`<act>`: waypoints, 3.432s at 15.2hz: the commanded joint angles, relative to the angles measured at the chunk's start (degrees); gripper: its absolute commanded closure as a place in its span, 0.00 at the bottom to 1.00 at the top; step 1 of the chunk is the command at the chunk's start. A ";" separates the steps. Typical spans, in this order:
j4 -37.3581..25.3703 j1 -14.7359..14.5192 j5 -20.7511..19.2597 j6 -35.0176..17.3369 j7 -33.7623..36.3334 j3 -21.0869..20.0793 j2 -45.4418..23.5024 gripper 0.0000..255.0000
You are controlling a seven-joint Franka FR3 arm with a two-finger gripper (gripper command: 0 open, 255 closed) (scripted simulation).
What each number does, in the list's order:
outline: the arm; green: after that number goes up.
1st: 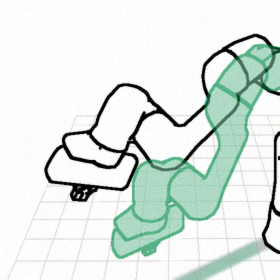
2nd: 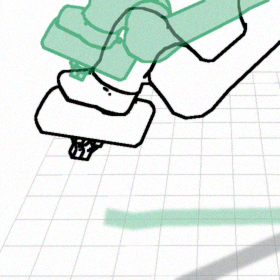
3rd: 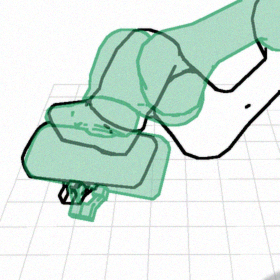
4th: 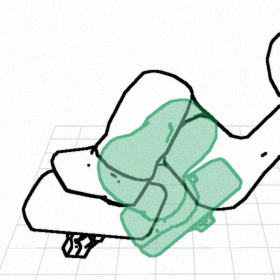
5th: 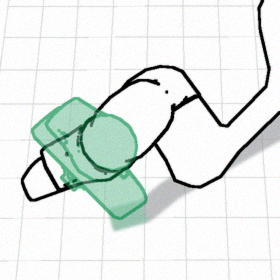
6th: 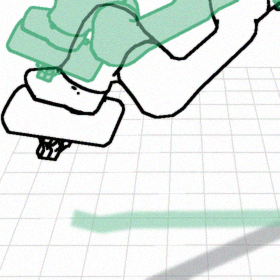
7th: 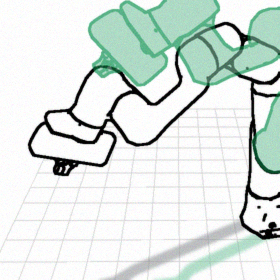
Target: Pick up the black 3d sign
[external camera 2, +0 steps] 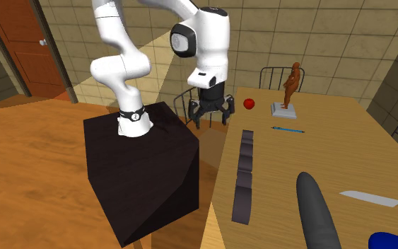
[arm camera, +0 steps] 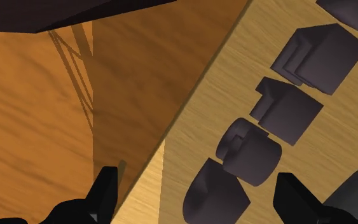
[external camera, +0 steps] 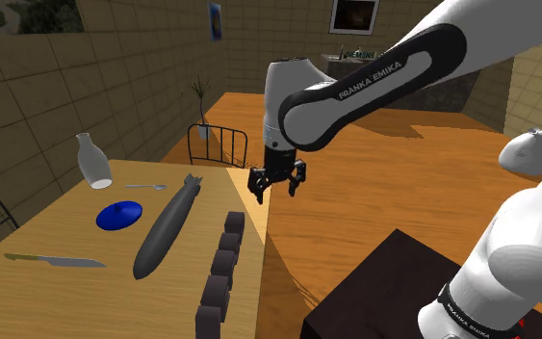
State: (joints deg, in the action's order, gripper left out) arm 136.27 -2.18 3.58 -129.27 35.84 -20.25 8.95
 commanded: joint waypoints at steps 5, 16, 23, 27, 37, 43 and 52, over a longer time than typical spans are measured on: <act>-5.93 -1.21 -5.17 -5.26 10.26 -2.64 -13.65 0.00; -23.85 -9.25 -13.98 -8.58 25.18 0.23 -39.20 0.00; -24.36 -10.34 -15.64 -12.23 26.07 1.66 -43.45 0.00; -24.38 -10.41 -15.77 -12.55 26.11 1.78 -43.80 1.00; -24.31 -10.28 -15.54 -12.02 26.02 1.57 -43.18 1.00; -23.86 -9.35 -14.11 -8.89 25.25 0.36 -39.54 1.00; -23.98 -8.27 -12.08 -4.34 24.16 -1.08 -34.92 1.00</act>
State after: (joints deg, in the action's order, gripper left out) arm 112.52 -10.48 -8.62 -134.00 60.05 -21.24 -26.22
